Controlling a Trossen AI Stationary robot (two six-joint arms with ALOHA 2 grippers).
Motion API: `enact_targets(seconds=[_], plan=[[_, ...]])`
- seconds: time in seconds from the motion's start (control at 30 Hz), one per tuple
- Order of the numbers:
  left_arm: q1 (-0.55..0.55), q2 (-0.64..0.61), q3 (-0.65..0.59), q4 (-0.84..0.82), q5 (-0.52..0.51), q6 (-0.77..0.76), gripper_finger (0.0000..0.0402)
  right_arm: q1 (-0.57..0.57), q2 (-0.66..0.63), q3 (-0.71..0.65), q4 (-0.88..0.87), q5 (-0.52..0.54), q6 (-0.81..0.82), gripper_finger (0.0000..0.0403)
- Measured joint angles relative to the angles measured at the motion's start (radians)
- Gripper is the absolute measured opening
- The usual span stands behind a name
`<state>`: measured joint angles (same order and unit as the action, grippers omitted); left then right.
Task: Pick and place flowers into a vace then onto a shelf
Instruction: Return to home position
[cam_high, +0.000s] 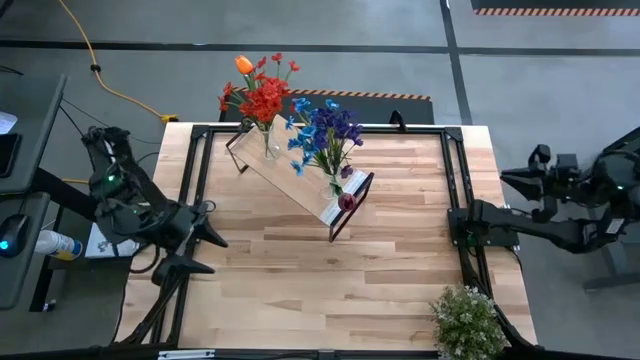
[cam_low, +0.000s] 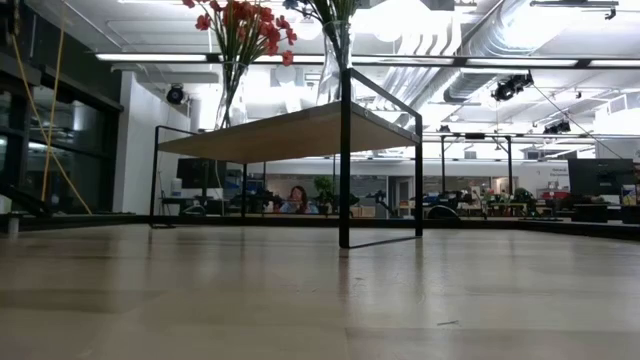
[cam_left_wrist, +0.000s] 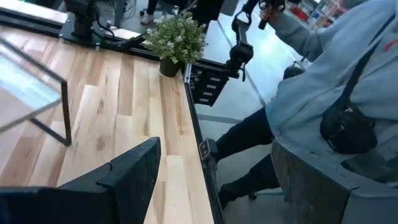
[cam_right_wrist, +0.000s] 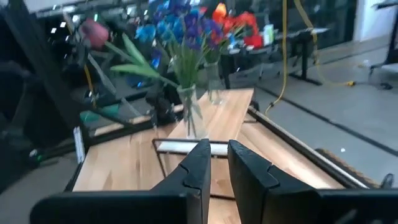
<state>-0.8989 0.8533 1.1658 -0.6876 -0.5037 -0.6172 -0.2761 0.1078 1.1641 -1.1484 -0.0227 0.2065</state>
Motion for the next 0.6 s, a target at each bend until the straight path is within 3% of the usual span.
enact_targets(seconds=[0.3,0.6], plan=[[-0.174,-0.174,-0.285,0.210,-0.234,-0.088,0.0337,0.004,-0.089,0.000,0.001,0.083,0.053,0.0051],[-0.188,-0.283,-0.484,0.419,-0.259,0.038,0.0337,0.004,-0.090,-0.001,-0.037,0.077,0.065,0.0044]])
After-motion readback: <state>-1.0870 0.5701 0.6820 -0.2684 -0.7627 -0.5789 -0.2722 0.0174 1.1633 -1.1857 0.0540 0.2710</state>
